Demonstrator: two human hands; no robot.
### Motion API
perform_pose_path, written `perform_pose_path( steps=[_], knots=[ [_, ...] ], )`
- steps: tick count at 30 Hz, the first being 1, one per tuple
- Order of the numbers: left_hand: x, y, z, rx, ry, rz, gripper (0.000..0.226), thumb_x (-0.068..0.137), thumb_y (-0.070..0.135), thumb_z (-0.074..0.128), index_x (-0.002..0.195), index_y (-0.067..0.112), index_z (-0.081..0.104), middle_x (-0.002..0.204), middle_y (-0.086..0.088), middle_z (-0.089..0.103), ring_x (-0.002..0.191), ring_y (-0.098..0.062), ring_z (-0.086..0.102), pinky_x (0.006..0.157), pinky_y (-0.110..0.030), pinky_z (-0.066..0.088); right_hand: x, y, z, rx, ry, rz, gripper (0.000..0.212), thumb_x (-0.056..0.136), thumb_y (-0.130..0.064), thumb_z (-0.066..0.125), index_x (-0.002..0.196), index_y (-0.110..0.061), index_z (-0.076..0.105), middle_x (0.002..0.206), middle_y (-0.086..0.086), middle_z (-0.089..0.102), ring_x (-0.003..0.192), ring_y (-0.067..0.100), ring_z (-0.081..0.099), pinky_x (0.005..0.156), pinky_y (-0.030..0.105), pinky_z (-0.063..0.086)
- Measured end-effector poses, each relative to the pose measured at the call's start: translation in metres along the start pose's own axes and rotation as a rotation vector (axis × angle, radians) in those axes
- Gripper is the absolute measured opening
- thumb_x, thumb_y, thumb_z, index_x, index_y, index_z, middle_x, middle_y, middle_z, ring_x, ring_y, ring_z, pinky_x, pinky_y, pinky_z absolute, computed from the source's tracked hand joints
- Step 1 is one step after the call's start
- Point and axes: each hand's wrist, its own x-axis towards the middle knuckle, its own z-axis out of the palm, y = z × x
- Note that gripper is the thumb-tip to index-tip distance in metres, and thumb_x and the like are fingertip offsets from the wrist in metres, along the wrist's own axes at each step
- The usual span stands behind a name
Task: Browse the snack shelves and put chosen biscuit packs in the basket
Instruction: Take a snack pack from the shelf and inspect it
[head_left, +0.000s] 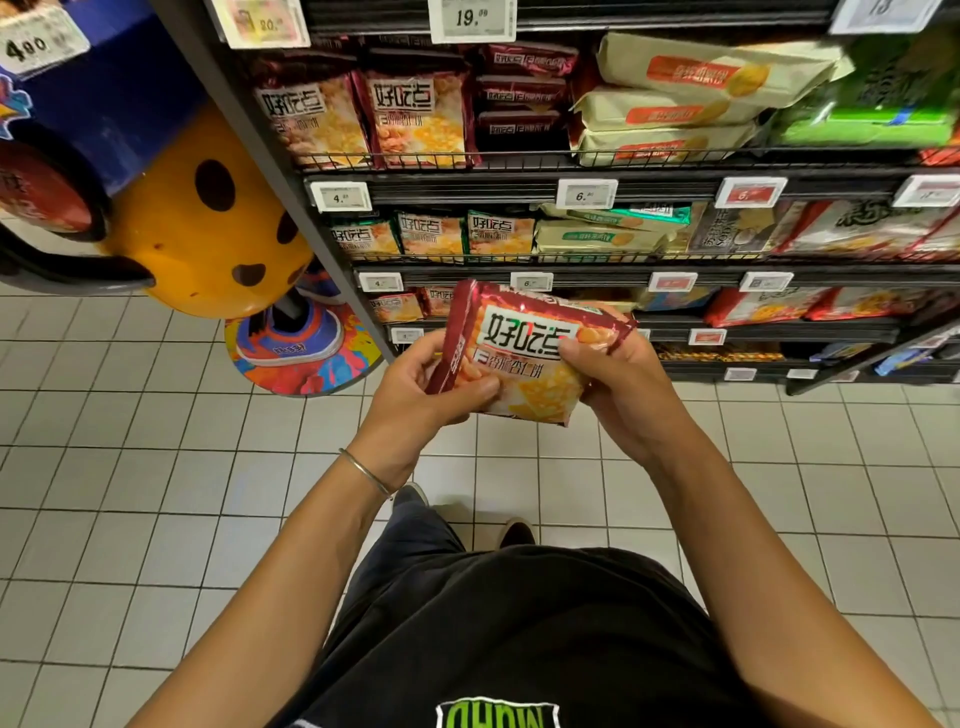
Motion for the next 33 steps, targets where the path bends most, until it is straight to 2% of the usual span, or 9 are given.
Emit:
perform_pose_path(
  steps=[3, 8, 12, 16, 19, 22, 27, 31, 33],
  knots=[
    [0.002, -0.002, 0.000, -0.176, -0.001, -0.074, 0.058, 0.076, 0.022, 0.083, 0.130, 0.026, 0.062, 0.114, -0.002, 0.074, 0.105, -0.019, 0.071, 0.081, -0.036, 0.058, 0.000, 0.001, -0.003, 0.141, 0.011, -0.002, 0.070, 0.084, -0.015, 0.073, 0.146, -0.003, 0.044, 0.135, 0.020, 0.067, 0.124, 0.036, 0.066, 0.108, 0.060, 0.049],
    [0.000, -0.011, 0.007, -0.212, -0.018, -0.074, 0.048, 0.079, 0.017, 0.077, 0.124, 0.013, 0.061, 0.110, -0.005, 0.076, 0.108, -0.025, 0.071, 0.100, -0.048, 0.054, -0.001, 0.006, -0.003, 0.283, -0.068, 0.049, 0.069, 0.089, -0.013, 0.070, 0.150, -0.001, 0.040, 0.141, 0.022, 0.062, 0.131, 0.037, 0.061, 0.106, 0.057, 0.051],
    [-0.001, -0.007, 0.007, -0.183, 0.043, -0.038, 0.042, 0.085, 0.022, 0.071, 0.125, 0.013, 0.062, 0.111, -0.010, 0.075, 0.103, -0.027, 0.073, 0.092, -0.047, 0.058, 0.001, -0.001, -0.010, 0.125, -0.092, 0.039, 0.049, 0.090, -0.023, 0.069, 0.136, -0.014, 0.057, 0.130, 0.011, 0.071, 0.122, 0.027, 0.067, 0.099, 0.047, 0.057],
    [0.002, 0.003, 0.007, -0.105, 0.109, -0.046, 0.041, 0.080, 0.047, 0.075, 0.111, 0.022, 0.068, 0.098, -0.005, 0.078, 0.090, -0.023, 0.074, 0.082, -0.045, 0.056, 0.003, -0.009, -0.014, -0.040, -0.088, -0.011, 0.046, 0.094, -0.032, 0.065, 0.139, -0.021, 0.061, 0.134, 0.006, 0.068, 0.115, 0.023, 0.069, 0.084, 0.038, 0.060],
    [0.003, 0.010, 0.010, -0.130, 0.080, -0.046, 0.045, 0.083, 0.059, 0.070, 0.109, 0.022, 0.068, 0.091, 0.001, 0.076, 0.092, -0.024, 0.069, 0.091, -0.053, 0.052, 0.005, -0.012, -0.013, -0.011, -0.087, 0.030, 0.041, 0.095, -0.029, 0.065, 0.134, -0.017, 0.065, 0.121, 0.002, 0.074, 0.105, 0.020, 0.073, 0.077, 0.037, 0.061],
    [0.001, 0.017, 0.013, -0.321, 0.007, -0.072, 0.077, 0.074, 0.070, 0.076, 0.126, 0.016, 0.060, 0.116, -0.009, 0.071, 0.107, -0.031, 0.064, 0.108, -0.061, 0.041, 0.005, -0.010, -0.008, 0.141, -0.073, 0.094, 0.036, 0.097, -0.026, 0.062, 0.131, -0.013, 0.065, 0.115, 0.008, 0.075, 0.100, 0.021, 0.074, 0.073, 0.037, 0.061],
    [0.002, 0.018, 0.013, -0.219, -0.023, 0.022, 0.119, 0.062, 0.066, 0.087, 0.155, 0.013, 0.034, 0.140, -0.021, 0.055, 0.132, -0.034, 0.055, 0.114, -0.055, 0.040, -0.001, -0.004, 0.001, 0.186, -0.130, 0.357, 0.038, 0.104, -0.033, 0.056, 0.134, -0.010, 0.062, 0.111, 0.022, 0.076, 0.081, 0.024, 0.077, 0.060, 0.030, 0.062],
    [0.004, 0.025, 0.007, -0.098, -0.010, 0.087, 0.095, 0.071, 0.065, 0.082, 0.142, 0.009, 0.050, 0.126, -0.004, 0.068, 0.124, -0.020, 0.062, 0.103, -0.037, 0.054, -0.004, -0.003, 0.003, 0.109, -0.216, 0.437, 0.040, 0.103, -0.043, 0.048, 0.109, -0.022, 0.081, 0.100, 0.025, 0.076, 0.063, 0.020, 0.070, 0.055, 0.025, 0.058],
    [0.006, 0.024, 0.006, -0.049, 0.010, 0.117, 0.083, 0.081, 0.054, 0.077, 0.139, 0.000, 0.050, 0.123, -0.003, 0.071, 0.121, -0.022, 0.065, 0.104, -0.043, 0.054, -0.005, -0.003, 0.003, 0.072, -0.236, 0.448, 0.047, 0.105, -0.047, 0.042, 0.102, -0.023, 0.083, 0.099, 0.026, 0.076, 0.060, 0.021, 0.069, 0.054, 0.025, 0.058]
  ],
)
